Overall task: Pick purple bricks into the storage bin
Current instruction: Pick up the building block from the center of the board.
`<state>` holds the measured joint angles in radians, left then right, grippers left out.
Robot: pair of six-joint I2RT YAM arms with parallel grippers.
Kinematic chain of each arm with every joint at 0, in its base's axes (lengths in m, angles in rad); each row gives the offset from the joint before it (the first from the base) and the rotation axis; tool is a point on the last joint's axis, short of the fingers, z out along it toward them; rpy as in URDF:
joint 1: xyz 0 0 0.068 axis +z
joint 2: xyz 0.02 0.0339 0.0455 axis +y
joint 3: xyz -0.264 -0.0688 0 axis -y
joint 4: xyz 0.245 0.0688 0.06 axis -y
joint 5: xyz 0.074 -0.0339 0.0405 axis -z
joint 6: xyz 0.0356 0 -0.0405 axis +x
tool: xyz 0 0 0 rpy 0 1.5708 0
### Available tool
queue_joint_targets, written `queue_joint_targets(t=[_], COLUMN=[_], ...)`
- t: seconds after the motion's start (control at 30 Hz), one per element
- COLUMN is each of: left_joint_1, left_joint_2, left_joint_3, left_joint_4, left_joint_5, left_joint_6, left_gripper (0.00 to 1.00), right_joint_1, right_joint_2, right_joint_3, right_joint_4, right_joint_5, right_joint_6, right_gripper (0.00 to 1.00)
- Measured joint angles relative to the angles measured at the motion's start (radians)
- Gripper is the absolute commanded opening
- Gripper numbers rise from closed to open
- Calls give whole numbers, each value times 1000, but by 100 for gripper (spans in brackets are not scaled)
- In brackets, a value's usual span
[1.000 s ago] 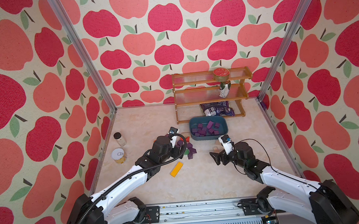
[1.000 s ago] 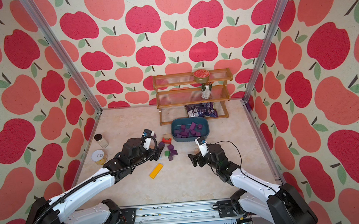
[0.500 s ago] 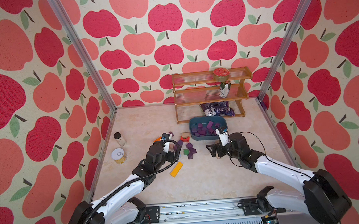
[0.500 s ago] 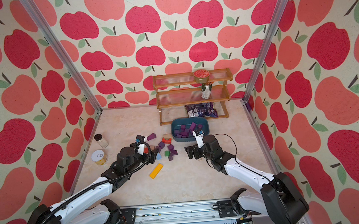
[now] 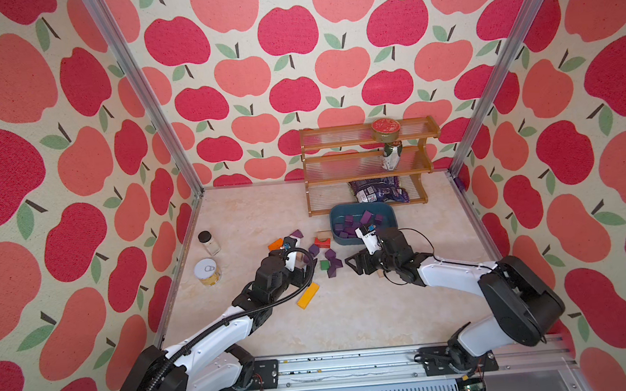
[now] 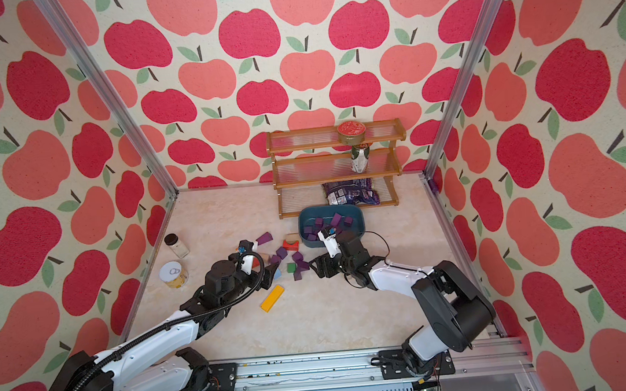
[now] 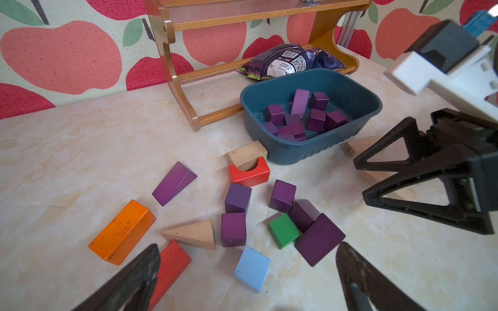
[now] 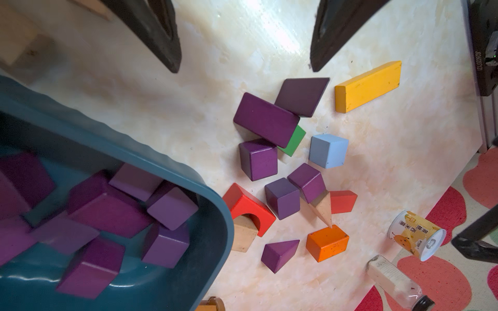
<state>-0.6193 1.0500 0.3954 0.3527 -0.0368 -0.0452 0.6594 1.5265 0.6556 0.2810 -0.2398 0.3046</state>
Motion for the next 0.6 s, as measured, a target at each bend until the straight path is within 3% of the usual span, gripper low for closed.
queue_joint_targets(t=[0.3, 0.6], left_joint_1=[0, 0], left_joint_2=[20, 9], left_joint_3=[0, -1], left_joint_4=[1, 0], left_joint_5=[0, -3], left_joint_6=[0, 0], left_gripper=[99, 99], right_joint_1=[39, 149], right_joint_2=[54, 53], right_joint_3=[69, 128], right_joint_4=[-28, -143], right_joint_5=[-40, 12], right_joint_6=[-43, -170], right_gripper=[66, 62])
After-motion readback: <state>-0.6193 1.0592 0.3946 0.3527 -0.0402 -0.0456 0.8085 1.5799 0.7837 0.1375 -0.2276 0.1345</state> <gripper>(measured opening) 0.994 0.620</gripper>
